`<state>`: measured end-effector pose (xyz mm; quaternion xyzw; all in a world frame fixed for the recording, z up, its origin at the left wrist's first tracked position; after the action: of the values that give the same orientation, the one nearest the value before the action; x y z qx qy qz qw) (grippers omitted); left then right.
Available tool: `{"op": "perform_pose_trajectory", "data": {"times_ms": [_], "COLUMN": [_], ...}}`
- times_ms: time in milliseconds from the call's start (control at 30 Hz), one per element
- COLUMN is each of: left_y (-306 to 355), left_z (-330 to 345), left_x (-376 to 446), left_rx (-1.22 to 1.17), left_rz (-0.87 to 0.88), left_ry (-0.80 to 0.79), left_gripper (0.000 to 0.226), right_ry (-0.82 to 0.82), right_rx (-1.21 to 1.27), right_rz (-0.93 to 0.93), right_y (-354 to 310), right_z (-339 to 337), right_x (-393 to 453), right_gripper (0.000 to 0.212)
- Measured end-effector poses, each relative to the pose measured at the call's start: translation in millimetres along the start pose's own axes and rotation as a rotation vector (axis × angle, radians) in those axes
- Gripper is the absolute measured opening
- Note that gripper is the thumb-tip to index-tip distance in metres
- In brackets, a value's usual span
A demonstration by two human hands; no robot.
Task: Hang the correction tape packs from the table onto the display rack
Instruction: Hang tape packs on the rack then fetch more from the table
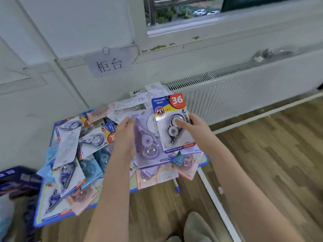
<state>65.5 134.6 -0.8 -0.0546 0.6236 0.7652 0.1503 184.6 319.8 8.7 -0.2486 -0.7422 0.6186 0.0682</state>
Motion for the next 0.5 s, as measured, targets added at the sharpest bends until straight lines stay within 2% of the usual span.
{"op": "perform_pose_trajectory", "data": {"times_ms": [67, 133, 200, 267, 333, 400, 500], "left_y": [7.4, 12.1, 16.6, 16.8, 18.1, 19.3, 15.2], "left_z": [24.0, 54.7, 91.2, 130.3, 167.9, 202.1, 246.3], "left_x": [-7.6, -21.4, -44.5, -74.0, -115.8, -166.1, -257.6], "left_rx": [0.003, 0.001, 0.001, -0.003, -0.042, -0.096, -0.139], "left_rz": [0.019, 0.049, 0.080, 0.102, 0.117, 0.107, 0.090], "left_ry": [-0.112, -0.236, -0.381, -0.519, -0.641, -0.755, -0.978], "left_gripper": [0.035, 0.030, 0.012, 0.024, 0.023, 0.017, 0.030], "right_ry": [0.102, 0.220, 0.353, 0.504, 0.657, 0.806, 1.028], "right_rx": [0.028, 0.092, 0.123, 0.178, 0.180, 0.140, 0.111], "right_rz": [0.008, 0.024, 0.013, -0.011, -0.040, -0.057, -0.076], "right_y": [-1.2, -0.7, -2.2, -4.2, -5.9, -8.8, -6.3], "right_z": [-17.9, -43.2, -73.6, -105.5, -137.4, -166.0, -203.9], "right_x": [-25.9, -56.2, -92.8, -137.6, -186.5, -237.7, -332.1], "right_gripper": [0.017, 0.030, 0.032, 0.022, 0.015, 0.017, 0.019]}}
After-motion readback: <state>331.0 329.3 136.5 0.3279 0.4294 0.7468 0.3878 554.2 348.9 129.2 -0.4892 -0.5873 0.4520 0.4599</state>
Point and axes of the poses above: each hand's wrist, its own x-axis towards the middle knuckle, its own z-axis out of the palm, y = z × x, the point moved 5 cm from there along x, towards the middle knuckle, and after that the axes turned 9 degrees about -x, right-handed, at the moved point
